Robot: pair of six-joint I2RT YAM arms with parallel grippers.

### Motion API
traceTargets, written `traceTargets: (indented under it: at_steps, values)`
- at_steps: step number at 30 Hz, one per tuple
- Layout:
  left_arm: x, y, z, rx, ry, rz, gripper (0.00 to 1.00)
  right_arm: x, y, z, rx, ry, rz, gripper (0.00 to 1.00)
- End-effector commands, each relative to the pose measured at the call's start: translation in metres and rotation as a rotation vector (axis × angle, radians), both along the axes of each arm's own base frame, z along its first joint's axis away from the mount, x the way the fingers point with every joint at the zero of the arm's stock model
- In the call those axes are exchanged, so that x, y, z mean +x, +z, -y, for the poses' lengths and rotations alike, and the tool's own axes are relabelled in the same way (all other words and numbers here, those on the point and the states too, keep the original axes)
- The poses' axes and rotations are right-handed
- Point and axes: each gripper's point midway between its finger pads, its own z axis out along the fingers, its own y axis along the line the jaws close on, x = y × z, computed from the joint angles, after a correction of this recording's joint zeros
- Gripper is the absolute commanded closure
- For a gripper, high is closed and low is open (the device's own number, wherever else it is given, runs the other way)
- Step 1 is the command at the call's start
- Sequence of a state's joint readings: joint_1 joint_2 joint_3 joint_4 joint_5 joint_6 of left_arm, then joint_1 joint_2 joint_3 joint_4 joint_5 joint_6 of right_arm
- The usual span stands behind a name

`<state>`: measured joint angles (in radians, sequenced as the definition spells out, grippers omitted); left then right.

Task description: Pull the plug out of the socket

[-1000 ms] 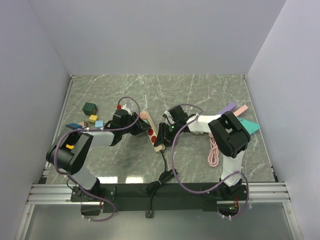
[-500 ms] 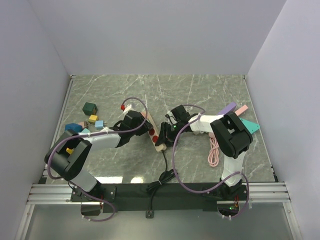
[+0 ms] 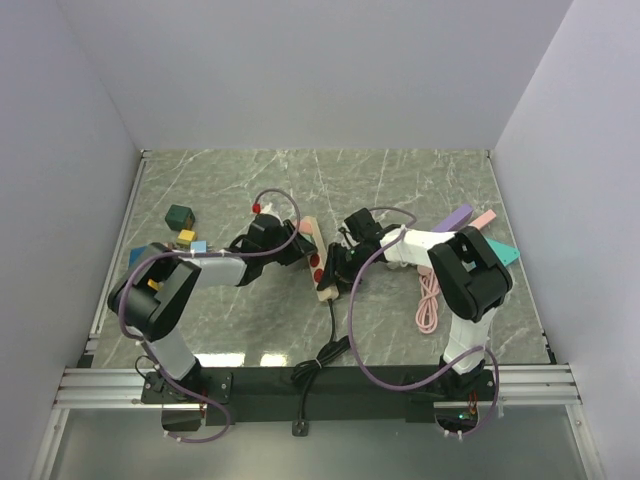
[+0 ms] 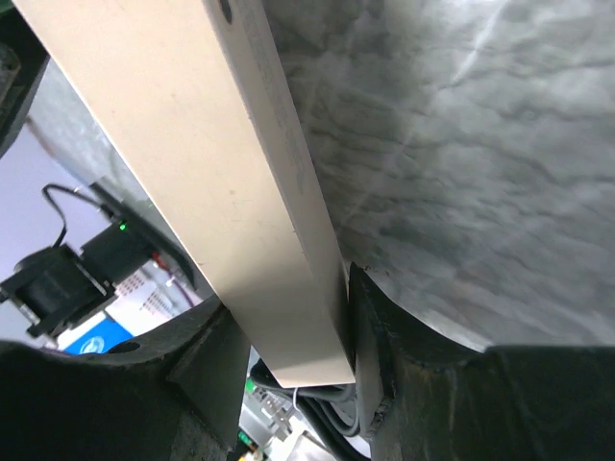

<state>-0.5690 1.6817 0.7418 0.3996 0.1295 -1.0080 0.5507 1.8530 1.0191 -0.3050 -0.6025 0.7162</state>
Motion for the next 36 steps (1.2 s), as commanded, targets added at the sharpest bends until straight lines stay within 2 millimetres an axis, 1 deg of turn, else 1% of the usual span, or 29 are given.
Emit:
traceTargets:
  at_steps: [1,2,3,4,5,6,7,9,10,12,13,18,21,23,24,25,26,27,28,29,30,31,32,33,34,36]
  values:
    - [-0.007,0.067,0.049,-0.145,-0.209,0.139,1.0,0.016,-0.037,0.052,-0.325,-0.224,-0.027,1.0]
    - [-0.008,0.064,0.049,-0.138,-0.216,0.129,0.99,0.021,-0.031,0.047,-0.294,-0.214,0.002,0.97]
    - [-0.007,0.062,0.049,-0.132,-0.219,0.121,1.0,0.022,-0.029,0.045,-0.283,-0.205,0.021,0.91]
    - [-0.006,0.064,0.051,-0.131,-0.225,0.123,1.0,0.024,-0.026,0.043,-0.273,-0.195,0.042,0.74]
    - [-0.009,0.063,0.053,-0.135,-0.245,0.116,1.0,0.028,-0.023,0.042,-0.262,-0.178,0.078,0.65]
    - [-0.01,0.064,0.054,-0.143,-0.255,0.113,0.99,0.032,-0.019,0.04,-0.248,-0.167,0.104,0.6]
    - [-0.012,0.062,0.054,-0.145,-0.26,0.104,1.0,0.034,-0.017,0.04,-0.241,-0.158,0.126,0.5]
    - [-0.014,0.064,0.055,-0.16,-0.268,0.103,0.99,0.043,-0.009,0.036,-0.209,-0.152,0.191,0.4]
    - [-0.016,0.062,0.055,-0.161,-0.27,0.096,1.0,0.047,-0.006,0.034,-0.201,-0.147,0.212,0.33]
    - [-0.019,0.061,0.055,-0.168,-0.273,0.085,0.99,0.054,-0.002,0.031,-0.192,-0.133,0.243,0.3]
    - [-0.02,0.061,0.055,-0.169,-0.276,0.084,0.99,0.057,0.0,0.031,-0.193,-0.134,0.253,0.26]
    - [-0.024,0.063,0.056,-0.185,-0.292,0.074,1.0,0.073,0.009,0.029,-0.193,-0.135,0.336,0.25]
    - [-0.024,0.069,0.056,-0.199,-0.288,0.081,0.99,0.078,0.011,0.025,-0.178,-0.132,0.348,0.28]
    - [-0.024,0.075,0.058,-0.224,-0.286,0.083,1.0,0.079,0.008,0.022,-0.164,-0.136,0.339,0.37]
    - [-0.024,0.076,0.058,-0.232,-0.288,0.082,0.99,0.076,0.007,0.019,-0.147,-0.131,0.329,0.43]
    - [-0.025,0.079,0.06,-0.247,-0.298,0.083,0.99,0.077,0.006,0.017,-0.134,-0.148,0.317,0.56]
    - [-0.024,0.082,0.062,-0.265,-0.298,0.083,0.99,0.078,0.005,0.014,-0.12,-0.156,0.319,0.64]
    - [-0.026,0.083,0.064,-0.274,-0.306,0.08,0.99,0.075,0.001,0.015,-0.118,-0.161,0.306,0.71]
    - [-0.026,0.085,0.065,-0.285,-0.313,0.076,0.99,0.075,0.0,0.014,-0.114,-0.177,0.298,0.87]
    - [-0.026,0.083,0.065,-0.284,-0.314,0.073,1.0,0.076,-0.001,0.015,-0.117,-0.188,0.297,0.95]
    - [-0.027,0.081,0.065,-0.278,-0.311,0.067,0.99,0.075,-0.003,0.017,-0.124,-0.198,0.291,1.0]
    - [-0.026,0.077,0.063,-0.26,-0.301,0.068,1.0,0.076,-0.006,0.02,-0.145,-0.218,0.289,1.0]
    - [-0.025,0.073,0.061,-0.242,-0.293,0.066,1.0,0.072,-0.01,0.023,-0.167,-0.22,0.267,1.0]
    - [-0.026,0.065,0.057,-0.214,-0.284,0.05,1.0,0.073,-0.011,0.024,-0.174,-0.221,0.264,1.0]
    - [-0.025,0.063,0.054,-0.193,-0.277,0.059,0.99,0.07,-0.016,0.029,-0.2,-0.225,0.248,1.0]
    - [-0.022,0.058,0.044,-0.168,-0.243,0.058,1.0,0.067,-0.021,0.031,-0.224,-0.222,0.23,1.0]
